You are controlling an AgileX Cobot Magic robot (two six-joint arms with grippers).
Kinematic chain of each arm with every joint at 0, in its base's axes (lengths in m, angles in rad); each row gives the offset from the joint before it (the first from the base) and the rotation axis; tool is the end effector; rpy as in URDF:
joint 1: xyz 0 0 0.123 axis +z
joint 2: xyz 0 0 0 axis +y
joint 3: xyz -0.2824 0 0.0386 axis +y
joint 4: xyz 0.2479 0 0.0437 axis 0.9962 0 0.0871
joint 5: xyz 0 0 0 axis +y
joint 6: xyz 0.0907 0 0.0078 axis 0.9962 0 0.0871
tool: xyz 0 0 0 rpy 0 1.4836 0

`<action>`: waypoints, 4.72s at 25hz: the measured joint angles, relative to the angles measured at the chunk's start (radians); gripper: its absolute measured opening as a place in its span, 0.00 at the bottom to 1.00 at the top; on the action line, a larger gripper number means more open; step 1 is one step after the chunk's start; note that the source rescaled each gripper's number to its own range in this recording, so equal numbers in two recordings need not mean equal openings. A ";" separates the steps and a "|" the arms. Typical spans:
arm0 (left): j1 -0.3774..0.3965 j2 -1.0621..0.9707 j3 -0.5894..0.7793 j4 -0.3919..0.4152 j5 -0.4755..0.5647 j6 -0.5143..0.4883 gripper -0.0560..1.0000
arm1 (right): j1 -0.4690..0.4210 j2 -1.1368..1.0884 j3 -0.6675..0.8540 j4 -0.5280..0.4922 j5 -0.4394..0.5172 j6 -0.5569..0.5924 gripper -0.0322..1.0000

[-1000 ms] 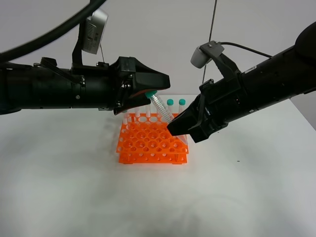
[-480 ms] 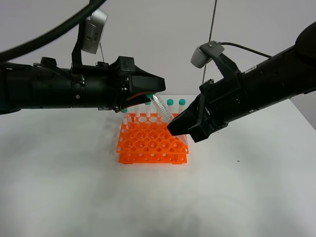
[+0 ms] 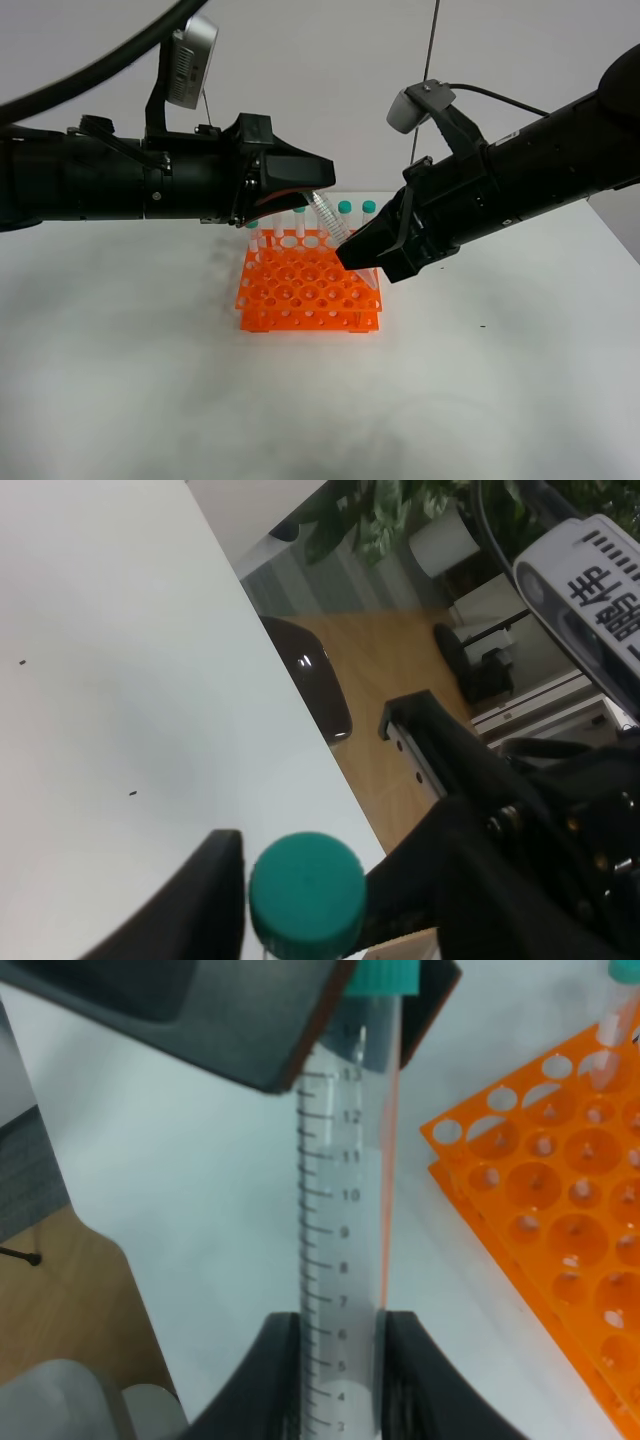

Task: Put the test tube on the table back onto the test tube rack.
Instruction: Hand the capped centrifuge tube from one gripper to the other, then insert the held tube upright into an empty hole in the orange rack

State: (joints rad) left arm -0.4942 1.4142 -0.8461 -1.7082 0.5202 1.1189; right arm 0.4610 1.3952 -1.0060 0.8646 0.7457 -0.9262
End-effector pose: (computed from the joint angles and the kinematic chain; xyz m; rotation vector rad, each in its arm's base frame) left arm 0.2423 -0.1816 0.2804 0.2430 2.1146 -1.1970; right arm 0.2356 0.1696 0.2960 -1.0265 2.1593 0.7673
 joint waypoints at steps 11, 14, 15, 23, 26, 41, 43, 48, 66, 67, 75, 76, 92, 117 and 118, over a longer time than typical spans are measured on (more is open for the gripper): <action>0.000 0.000 0.000 0.002 -0.012 0.000 0.05 | 0.000 0.000 0.000 0.007 0.000 0.000 0.08; 0.000 0.000 0.000 0.002 -0.007 0.000 0.05 | 0.000 0.000 0.000 0.007 0.000 0.000 0.54; 0.000 0.000 0.000 0.002 -0.005 0.000 0.05 | 0.000 0.000 0.000 0.007 0.000 0.000 0.73; 0.000 0.000 0.000 0.002 -0.004 0.000 0.05 | 0.000 -0.001 -0.073 -0.111 0.104 0.153 1.00; 0.000 0.000 0.000 0.001 -0.004 0.000 0.05 | 0.000 -0.001 -0.185 -0.275 0.192 0.328 1.00; 0.000 0.000 0.000 0.001 -0.002 0.000 0.05 | -0.229 0.056 -0.330 -0.783 0.358 0.849 1.00; 0.000 0.000 0.000 0.001 -0.002 0.000 0.05 | -0.285 0.061 -0.330 -0.792 0.361 0.862 1.00; 0.000 0.000 0.000 0.001 -0.002 0.000 0.05 | -0.388 0.061 -0.330 -0.797 0.449 0.868 1.00; 0.000 0.000 0.000 0.001 0.000 0.000 0.05 | -0.414 -0.364 0.170 -0.807 0.463 0.878 1.00; 0.000 0.000 0.000 0.001 0.000 0.000 0.05 | -0.414 -0.415 0.227 -0.807 0.458 0.877 1.00; 0.000 0.000 0.000 0.008 0.004 0.000 0.05 | -0.414 -0.944 0.506 -0.808 0.300 0.876 1.00; 0.000 0.000 0.000 0.012 0.005 0.000 0.05 | -0.414 -1.003 0.511 -0.808 0.292 0.876 1.00; 0.000 0.000 0.000 0.025 0.010 0.000 0.05 | -0.414 -1.398 0.515 -0.823 0.284 0.887 1.00; -0.002 -0.347 -0.033 0.826 -0.340 -0.278 0.05 | -0.414 -1.398 0.515 -0.824 0.284 0.891 1.00; -0.002 -0.347 -0.033 0.950 -0.360 -0.369 0.05 | -0.414 -1.398 0.515 -0.824 0.284 0.891 1.00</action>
State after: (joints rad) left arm -0.4957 1.0670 -0.8788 -0.7582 0.1606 0.7495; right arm 0.0474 -0.0032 -0.4911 0.0410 1.0297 -0.0356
